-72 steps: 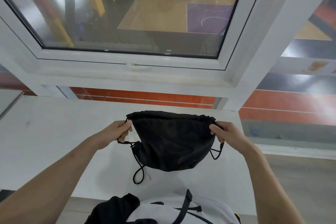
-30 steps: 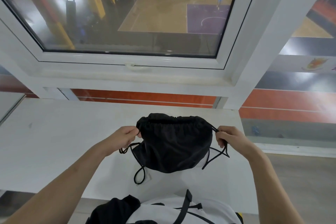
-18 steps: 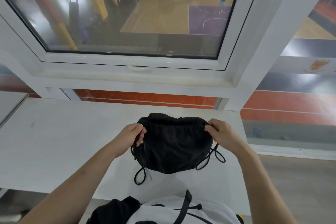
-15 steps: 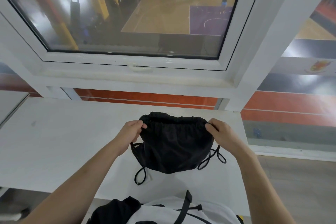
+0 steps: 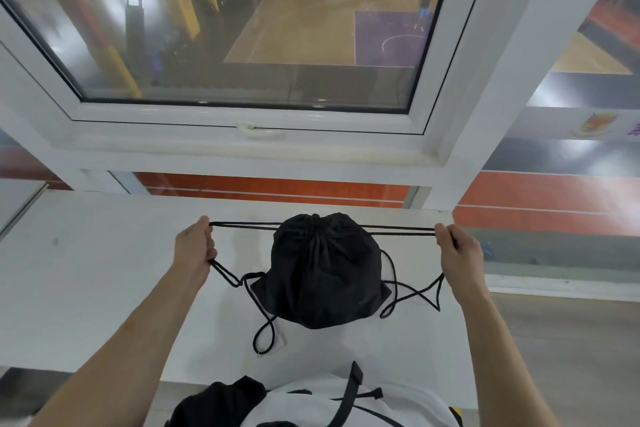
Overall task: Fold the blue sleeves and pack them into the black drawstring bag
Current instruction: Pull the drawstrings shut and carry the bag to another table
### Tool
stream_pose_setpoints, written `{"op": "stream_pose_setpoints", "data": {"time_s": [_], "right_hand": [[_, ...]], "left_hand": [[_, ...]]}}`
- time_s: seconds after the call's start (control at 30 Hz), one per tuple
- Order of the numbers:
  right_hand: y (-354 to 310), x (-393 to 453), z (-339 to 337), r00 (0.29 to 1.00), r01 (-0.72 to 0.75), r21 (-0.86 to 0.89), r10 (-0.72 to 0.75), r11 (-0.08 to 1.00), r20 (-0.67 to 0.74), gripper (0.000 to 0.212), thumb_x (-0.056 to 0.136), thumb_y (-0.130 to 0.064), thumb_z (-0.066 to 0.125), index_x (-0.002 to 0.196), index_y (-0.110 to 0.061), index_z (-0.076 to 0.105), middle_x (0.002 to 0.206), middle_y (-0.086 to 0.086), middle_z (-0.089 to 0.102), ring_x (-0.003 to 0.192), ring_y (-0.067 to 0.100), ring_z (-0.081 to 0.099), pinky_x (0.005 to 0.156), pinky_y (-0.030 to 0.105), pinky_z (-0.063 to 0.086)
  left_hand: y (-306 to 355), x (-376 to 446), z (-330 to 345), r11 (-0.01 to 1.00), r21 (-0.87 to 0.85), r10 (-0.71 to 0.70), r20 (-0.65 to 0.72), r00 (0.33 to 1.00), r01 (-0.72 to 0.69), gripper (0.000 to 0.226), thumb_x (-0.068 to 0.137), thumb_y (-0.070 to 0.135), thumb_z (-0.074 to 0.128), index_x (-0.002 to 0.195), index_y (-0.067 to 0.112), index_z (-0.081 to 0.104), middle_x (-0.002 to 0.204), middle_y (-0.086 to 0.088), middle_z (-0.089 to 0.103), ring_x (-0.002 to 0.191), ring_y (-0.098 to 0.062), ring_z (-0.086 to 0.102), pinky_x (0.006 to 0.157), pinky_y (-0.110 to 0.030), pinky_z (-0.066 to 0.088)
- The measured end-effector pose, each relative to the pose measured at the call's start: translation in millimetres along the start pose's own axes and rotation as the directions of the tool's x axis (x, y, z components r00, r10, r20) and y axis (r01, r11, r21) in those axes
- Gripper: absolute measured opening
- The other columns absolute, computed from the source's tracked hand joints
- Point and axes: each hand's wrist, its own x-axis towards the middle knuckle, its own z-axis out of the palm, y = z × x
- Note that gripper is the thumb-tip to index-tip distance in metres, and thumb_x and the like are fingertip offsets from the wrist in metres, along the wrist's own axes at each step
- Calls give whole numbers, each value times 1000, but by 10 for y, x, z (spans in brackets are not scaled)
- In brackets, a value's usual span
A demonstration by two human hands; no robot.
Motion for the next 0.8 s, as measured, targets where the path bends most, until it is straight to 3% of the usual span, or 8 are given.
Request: {"op": "stream_pose_setpoints", "data": {"time_s": [0.1, 0.17, 0.33, 0.43, 0.53, 0.63, 0.7, 0.8], "right_hand": [[-19, -20, 84, 998, 23, -18, -22, 1000, 55, 46, 106, -30, 54, 69, -13, 34, 60, -7, 29, 57, 13, 25, 58, 34, 23], [-41, -19, 90, 994, 51, -38, -48, 998, 95, 44, 105, -28, 55, 69, -11, 36, 59, -7, 30, 57, 13, 26, 59, 34, 24], [-55, -40, 173, 975, 153, -169, -121, 974, 184, 36, 103, -31, 58, 74, -9, 61, 59, 4, 52, 56, 15, 45, 57, 30, 36], [-31, -32, 345, 956, 257, -243, -210, 935, 205, 19, 100, -26, 64, 85, -15, 71, 82, -2, 68, 80, 15, 63, 73, 18, 47], [-120, -48, 548, 922, 361, -264, -301, 894, 242, 16, 99, -27, 68, 109, -17, 75, 107, -6, 68, 105, 14, 62, 96, 30, 50], [-356, -146, 776, 857, 480, -253, -389, 840, 337, 29, 98, -36, 69, 119, -16, 72, 119, -3, 66, 119, 14, 55, 102, 26, 41], [-524, -244, 961, 777, 588, -250, -452, 769, 438, 39, 97, -46, 66, 125, -18, 68, 125, -3, 64, 122, 17, 53, 104, 30, 44], [-725, -369, 1219, 684, 690, -311, -450, 653, 573, 61, 94, -66, 58, 137, -24, 57, 138, -5, 58, 131, 18, 46, 111, 38, 42]], "left_hand": [[-32, 51, -5, 1000, 23, -21, -7, 1000, 21, 36, 97, 19, 49, 65, 23, 34, 59, 5, 21, 41, -9, 15, 40, -24, 12], [-75, 27, -3, 991, 134, -38, 53, 998, 31, 35, 96, 20, 50, 64, 23, 35, 59, 5, 21, 42, -9, 14, 41, -24, 12], [-201, -34, -75, 932, 355, -157, 210, 965, 74, 37, 106, 33, 48, 79, 9, 60, 56, 7, 20, 45, -11, 17, 40, -24, 17], [-370, -71, -81, 799, 602, -210, 287, 935, -6, 43, 108, 34, 42, 96, 2, 70, 60, 4, 26, 50, -14, 24, 47, -27, 24], [-491, -140, -57, 631, 760, -187, 347, 919, -158, 37, 105, 31, 42, 91, 11, 70, 61, 1, 47, 57, -19, 45, 60, -30, 39], [-555, -141, 17, 441, 825, -96, 435, 895, -354, 29, 104, 37, 43, 103, 22, 68, 97, 2, 70, 93, -18, 64, 79, -31, 44], [-573, -146, 66, 401, 813, -38, 476, 879, -423, 37, 105, 42, 42, 126, 19, 64, 121, 0, 68, 112, -18, 62, 92, -32, 45], [-623, -186, 92, 281, 842, 16, 475, 880, -459, 51, 104, 50, 38, 145, 23, 51, 140, -3, 55, 128, -21, 55, 107, -40, 43]]}}
